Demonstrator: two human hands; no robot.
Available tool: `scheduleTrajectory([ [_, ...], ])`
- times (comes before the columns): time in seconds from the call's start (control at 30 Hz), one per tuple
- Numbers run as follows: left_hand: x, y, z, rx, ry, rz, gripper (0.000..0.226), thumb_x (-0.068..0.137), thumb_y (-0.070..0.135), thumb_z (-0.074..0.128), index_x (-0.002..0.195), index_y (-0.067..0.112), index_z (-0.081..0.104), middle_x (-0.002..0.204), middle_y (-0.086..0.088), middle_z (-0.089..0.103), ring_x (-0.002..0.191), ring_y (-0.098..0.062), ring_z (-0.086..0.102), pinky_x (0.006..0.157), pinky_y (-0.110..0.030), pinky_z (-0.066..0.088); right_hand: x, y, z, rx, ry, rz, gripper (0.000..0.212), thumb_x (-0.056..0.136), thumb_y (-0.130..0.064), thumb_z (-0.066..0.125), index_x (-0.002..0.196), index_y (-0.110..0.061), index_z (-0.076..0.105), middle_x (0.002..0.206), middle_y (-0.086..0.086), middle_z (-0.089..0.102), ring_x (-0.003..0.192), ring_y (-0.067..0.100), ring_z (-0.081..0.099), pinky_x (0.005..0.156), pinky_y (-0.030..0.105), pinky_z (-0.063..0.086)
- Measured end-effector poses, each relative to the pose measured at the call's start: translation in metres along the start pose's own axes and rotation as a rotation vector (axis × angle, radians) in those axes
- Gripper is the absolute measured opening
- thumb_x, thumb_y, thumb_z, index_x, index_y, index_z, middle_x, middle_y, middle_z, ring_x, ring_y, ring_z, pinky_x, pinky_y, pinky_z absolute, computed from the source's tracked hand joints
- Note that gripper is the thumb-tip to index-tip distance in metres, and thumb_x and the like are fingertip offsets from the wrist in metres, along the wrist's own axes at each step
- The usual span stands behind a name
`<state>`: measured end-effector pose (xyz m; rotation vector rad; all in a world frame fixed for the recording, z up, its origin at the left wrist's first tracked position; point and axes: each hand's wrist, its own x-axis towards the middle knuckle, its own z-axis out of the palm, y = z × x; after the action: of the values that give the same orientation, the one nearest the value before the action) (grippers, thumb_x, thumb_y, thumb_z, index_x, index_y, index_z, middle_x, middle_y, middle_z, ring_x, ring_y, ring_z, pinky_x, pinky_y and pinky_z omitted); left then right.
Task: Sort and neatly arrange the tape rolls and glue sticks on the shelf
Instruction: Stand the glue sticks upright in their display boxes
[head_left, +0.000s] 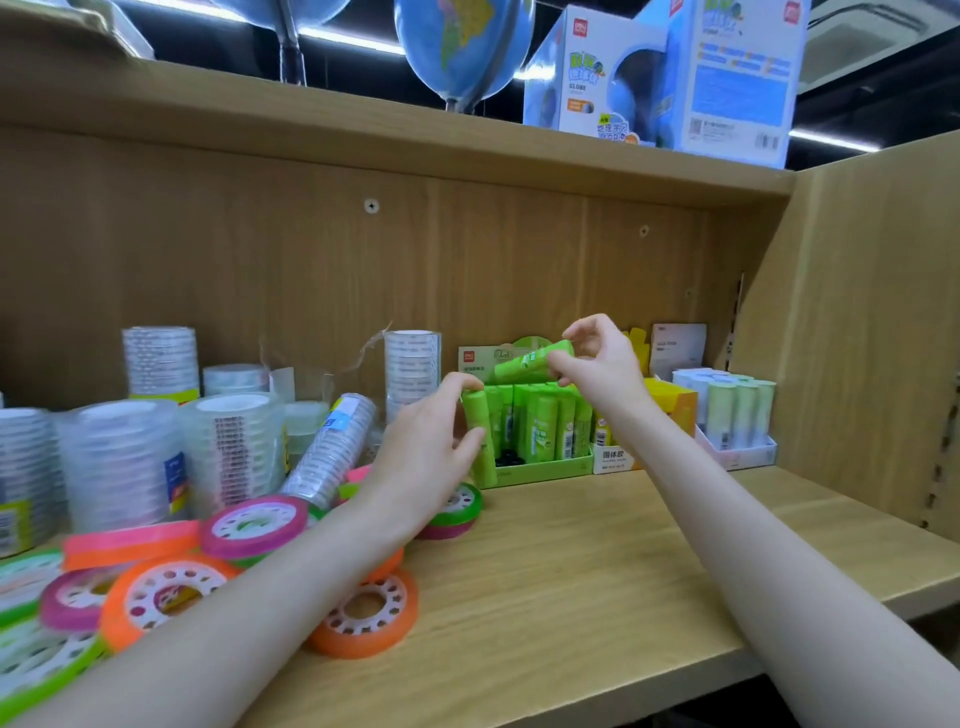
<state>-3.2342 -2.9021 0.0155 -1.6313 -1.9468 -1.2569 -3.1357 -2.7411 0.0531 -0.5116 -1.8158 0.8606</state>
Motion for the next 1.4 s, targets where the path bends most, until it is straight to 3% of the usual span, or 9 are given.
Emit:
scheduleTrajectory([
  [0.2, 0.001, -0.004, 0.002, 0.011, -0.025, -0.003, 0.033, 0.087, 0.013, 0.061, 0.118, 0.021, 0.052, 0.092, 0.000, 0.064, 0.084, -0.014, 0.062, 0.082, -0.037, 0.051, 0.015, -0.004, 0.016, -0.460, -0.154, -0.169, 0.018, 0.082, -0.016, 0.064, 0.091, -0.018, 0.049, 0.083, 0.002, 0.058, 0.078, 0.018, 0.053, 0.067, 0.026, 0.038],
  [0.27, 0.002, -0.005, 0.002, 0.018, -0.024, -0.003, 0.033, 0.087, 0.013, 0.061, 0.117, 0.021, 0.052, 0.092, 0.000, 0.064, 0.085, -0.014, 0.062, 0.082, -0.037, 0.051, 0.014, 0.002, 0.022, -0.537, -0.196, -0.210, 0.018, 0.081, -0.017, 0.065, 0.089, -0.019, 0.049, 0.083, 0.002, 0.060, 0.083, 0.020, 0.055, 0.072, 0.029, 0.042],
  [0.47, 0.003, -0.007, 0.004, 0.015, -0.021, 0.007, 0.032, 0.086, 0.012, 0.062, 0.116, 0.022, 0.052, 0.090, 0.000, 0.064, 0.083, -0.014, 0.062, 0.080, -0.038, 0.053, 0.012, 0.018, 0.027, -0.703, -0.232, -0.228, 0.005, 0.088, -0.022, 0.060, 0.088, -0.017, 0.060, 0.107, 0.000, 0.063, 0.114, 0.022, 0.041, 0.095, 0.040, 0.036],
  [0.67, 0.001, -0.006, 0.003, 0.026, -0.012, -0.019, 0.034, 0.087, 0.014, 0.061, 0.118, 0.023, 0.052, 0.093, 0.001, 0.064, 0.084, -0.012, 0.062, 0.082, -0.036, 0.052, 0.005, 0.021, 0.022, -0.902, -0.280, -0.234, 0.021, 0.094, -0.023, 0.049, 0.109, -0.020, 0.063, 0.124, 0.006, 0.049, 0.121, 0.025, 0.035, 0.097, 0.044, 0.030],
  [0.8, 0.000, -0.005, 0.003, 0.021, -0.023, -0.028, 0.035, 0.087, 0.014, 0.061, 0.119, 0.022, 0.050, 0.094, 0.000, 0.065, 0.085, -0.013, 0.062, 0.083, -0.037, 0.051, -0.006, 0.022, 0.014, -0.649, -0.204, -0.418, 0.028, 0.092, -0.022, 0.055, 0.119, -0.022, 0.062, 0.120, 0.002, 0.055, 0.115, 0.018, 0.043, 0.098, 0.039, 0.034],
  [0.9, 0.001, -0.005, 0.004, 0.006, -0.024, -0.040, 0.040, 0.086, 0.013, 0.062, 0.122, 0.022, 0.045, 0.093, -0.002, 0.065, 0.083, -0.016, 0.064, 0.081, -0.039, 0.051, -0.017, 0.005, 0.017, -0.208, -0.396, -0.381, 0.022, 0.088, -0.015, 0.062, 0.110, -0.016, 0.064, 0.096, 0.001, 0.068, 0.089, 0.011, 0.062, 0.081, 0.027, 0.050],
  [1.0, 0.002, -0.007, 0.006, 0.019, -0.026, -0.055, 0.053, 0.083, 0.014, 0.066, 0.126, 0.025, 0.038, 0.090, -0.004, 0.063, 0.077, -0.019, 0.063, 0.079, -0.041, 0.051, -0.025, -0.004, 0.018, -0.010, -0.554, -0.276, 0.028, 0.085, -0.012, 0.066, 0.112, -0.015, 0.060, 0.089, 0.005, 0.070, 0.079, 0.007, 0.064, 0.075, 0.021, 0.051],
  [1.23, 0.002, -0.007, 0.006, -0.040, -0.003, -0.037, 0.067, 0.080, 0.013, 0.070, 0.133, 0.024, 0.030, 0.090, -0.002, 0.061, 0.076, -0.017, 0.066, 0.079, -0.040, 0.054, -0.025, -0.009, 0.014, -0.005, -0.654, -0.271, 0.049, 0.084, -0.005, 0.065, 0.129, -0.016, 0.047, 0.092, -0.003, 0.064, 0.090, 0.005, 0.061, 0.083, 0.021, 0.051],
  [1.4, 0.001, -0.010, 0.005, -0.097, 0.042, 0.002, 0.065, 0.080, 0.009, 0.069, 0.133, 0.025, 0.033, 0.114, 0.002, 0.046, 0.082, -0.011, 0.066, 0.080, -0.031, 0.056, -0.025, -0.010, 0.013, -0.120, -0.735, -0.336, 0.035, 0.086, -0.002, 0.062, 0.118, -0.014, 0.059, 0.090, -0.014, 0.060, 0.083, 0.002, 0.059, 0.078, 0.017, 0.051],
])
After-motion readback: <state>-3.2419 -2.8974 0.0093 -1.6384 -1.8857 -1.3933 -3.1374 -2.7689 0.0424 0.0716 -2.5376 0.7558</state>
